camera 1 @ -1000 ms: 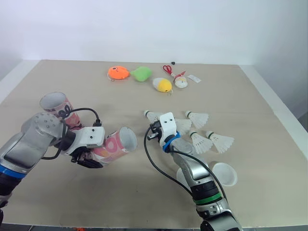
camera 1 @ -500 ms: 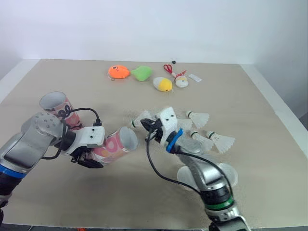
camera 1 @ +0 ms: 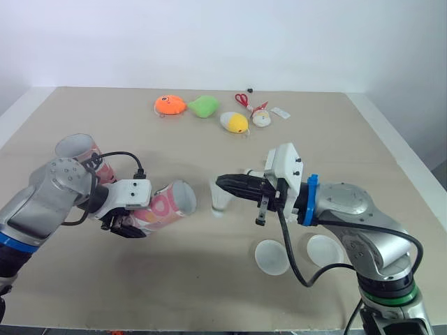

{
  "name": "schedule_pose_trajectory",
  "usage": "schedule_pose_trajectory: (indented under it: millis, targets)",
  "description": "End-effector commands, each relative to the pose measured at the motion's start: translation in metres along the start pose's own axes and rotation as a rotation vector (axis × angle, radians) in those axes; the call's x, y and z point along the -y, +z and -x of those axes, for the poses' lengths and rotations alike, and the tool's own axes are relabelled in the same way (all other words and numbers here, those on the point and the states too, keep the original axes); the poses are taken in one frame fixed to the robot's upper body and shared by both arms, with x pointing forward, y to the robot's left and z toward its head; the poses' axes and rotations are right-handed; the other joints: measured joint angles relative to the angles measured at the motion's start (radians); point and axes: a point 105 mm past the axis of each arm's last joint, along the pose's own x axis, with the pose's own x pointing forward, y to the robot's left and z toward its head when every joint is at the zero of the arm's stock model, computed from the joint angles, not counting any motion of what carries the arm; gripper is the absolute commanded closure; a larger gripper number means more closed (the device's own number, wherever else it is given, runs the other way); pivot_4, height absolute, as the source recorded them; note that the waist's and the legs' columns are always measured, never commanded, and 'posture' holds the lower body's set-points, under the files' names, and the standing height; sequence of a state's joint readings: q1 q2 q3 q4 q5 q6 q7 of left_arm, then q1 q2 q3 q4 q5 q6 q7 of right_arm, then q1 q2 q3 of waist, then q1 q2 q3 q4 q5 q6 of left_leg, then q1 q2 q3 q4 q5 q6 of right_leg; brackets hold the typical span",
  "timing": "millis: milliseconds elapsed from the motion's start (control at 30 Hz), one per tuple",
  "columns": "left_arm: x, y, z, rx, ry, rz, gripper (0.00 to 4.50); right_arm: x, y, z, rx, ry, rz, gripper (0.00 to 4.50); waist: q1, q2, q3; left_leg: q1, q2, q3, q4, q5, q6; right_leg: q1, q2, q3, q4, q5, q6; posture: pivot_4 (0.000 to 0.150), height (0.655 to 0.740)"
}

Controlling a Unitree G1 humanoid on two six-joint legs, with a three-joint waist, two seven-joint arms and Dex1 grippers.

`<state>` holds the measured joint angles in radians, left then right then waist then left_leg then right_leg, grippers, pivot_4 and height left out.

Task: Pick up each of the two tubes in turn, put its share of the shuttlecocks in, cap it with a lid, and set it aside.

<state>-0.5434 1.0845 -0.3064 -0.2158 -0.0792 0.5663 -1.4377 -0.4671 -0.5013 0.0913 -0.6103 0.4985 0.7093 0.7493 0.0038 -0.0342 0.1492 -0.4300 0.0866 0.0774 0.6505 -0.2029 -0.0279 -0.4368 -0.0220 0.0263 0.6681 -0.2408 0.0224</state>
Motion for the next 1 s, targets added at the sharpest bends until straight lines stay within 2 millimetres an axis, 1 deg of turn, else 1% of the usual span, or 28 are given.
schedule_pose_trajectory:
  millis: [33,100,167,233,367,400,433,500,567,667,700,800,900,1000]
  targets:
    - [-0.005,-0.007,0.008,-0.048,0.038,0.011,1.59,0.005,0.021,0.000,0.084,-0.041,0.050,4.27,0.000,0.000,0.000,0.000,0.000,0.000,0.000,0.000,0.000,0.000,0.000,0.000,0.000,0.000,0.000,0.150,0.7400]
    - [-0.005,-0.009,0.008,-0.052,0.034,0.014,1.59,0.009,0.027,-0.001,0.118,-0.067,0.041,4.27,0.000,0.000,0.000,0.000,0.000,0.000,0.000,0.000,0.000,0.000,0.000,0.000,0.000,0.000,0.000,0.150,0.7400]
    - [-0.005,-0.009,0.008,-0.053,0.032,0.017,1.59,0.007,0.024,-0.003,0.107,-0.065,0.030,4.27,0.000,0.000,0.000,0.000,0.000,0.000,0.000,0.000,0.000,0.000,0.000,0.000,0.000,0.000,0.000,0.150,0.7400]
    - [-0.004,-0.009,0.007,-0.041,0.029,0.027,1.59,0.002,0.008,-0.003,0.036,-0.047,0.009,4.27,0.000,0.000,0.000,0.000,0.000,0.000,0.000,0.000,0.000,0.000,0.000,0.000,0.000,0.000,0.000,0.150,0.7400]
    - [-0.004,-0.009,0.006,-0.039,0.022,0.023,1.59,-0.005,-0.015,0.000,-0.104,0.017,-0.030,4.27,0.000,0.000,0.000,0.000,0.000,0.001,0.000,0.000,0.000,0.000,0.000,0.001,0.000,0.000,0.000,0.150,0.7400]
    - [-0.004,-0.008,0.005,-0.037,0.021,0.023,1.59,-0.008,-0.021,0.001,-0.134,0.047,-0.067,3.91,0.000,0.000,0.000,0.000,0.000,0.001,0.000,0.000,0.000,0.000,0.000,0.001,0.000,0.000,0.000,0.150,0.7400]
    - [-0.004,-0.008,0.005,-0.036,0.021,0.022,1.59,-0.010,-0.026,0.001,-0.153,0.077,-0.101,3.64,0.000,0.000,0.000,0.000,0.000,0.001,0.000,0.000,0.000,0.000,0.000,0.001,0.000,0.000,0.000,0.150,0.7400]
    - [-0.005,-0.007,0.003,-0.032,0.021,0.020,1.59,-0.006,-0.036,0.002,-0.181,0.113,-0.122,2.79,0.000,0.000,0.000,0.001,0.000,0.001,0.000,0.000,0.000,0.000,0.000,0.001,0.000,0.000,-0.001,0.150,0.7400]
    - [-0.005,-0.007,0.002,-0.030,0.021,0.017,1.59,0.004,-0.040,0.002,-0.187,0.131,-0.125,1.77,0.000,0.000,0.000,0.001,0.000,0.001,0.000,0.000,0.000,0.000,0.000,0.001,0.000,0.001,-0.001,0.150,0.7400]
    - [-0.005,-0.006,0.001,-0.027,0.024,0.013,1.59,0.020,-0.045,0.001,-0.210,0.154,-0.102,0.37,0.000,0.000,0.000,0.001,0.000,0.001,0.001,0.000,0.001,0.000,0.000,0.001,0.000,0.001,-0.001,0.150,0.7400]
    - [-0.005,-0.005,0.001,-0.026,0.026,0.013,1.59,0.024,-0.048,0.001,-0.219,0.163,-0.095,0.03,0.000,0.000,0.000,0.001,0.000,0.001,0.001,0.000,0.001,0.000,0.000,0.001,0.000,0.001,-0.001,0.150,0.7400]
    - [-0.003,-0.005,0.001,-0.023,0.028,0.016,1.59,0.039,-0.062,-0.003,-0.268,0.199,-0.087,0.03,0.001,0.000,0.000,0.001,0.000,0.001,0.001,0.000,0.001,0.000,0.000,0.001,0.000,0.001,-0.001,0.150,0.7400]
    - [0.000,-0.006,0.000,-0.019,0.031,0.024,1.59,0.036,-0.074,-0.001,-0.323,0.285,-0.129,0.03,0.001,0.001,0.000,0.000,0.000,0.001,0.001,0.000,0.001,0.000,0.000,0.001,0.000,0.001,-0.001,0.150,0.7400]
    - [0.002,-0.006,0.000,-0.017,0.037,0.032,1.59,0.032,-0.081,-0.001,-0.351,0.343,-0.147,0.03,0.001,0.001,0.001,0.000,0.000,0.001,0.001,0.000,0.001,0.000,0.000,0.001,0.000,0.001,0.000,0.150,0.7400]
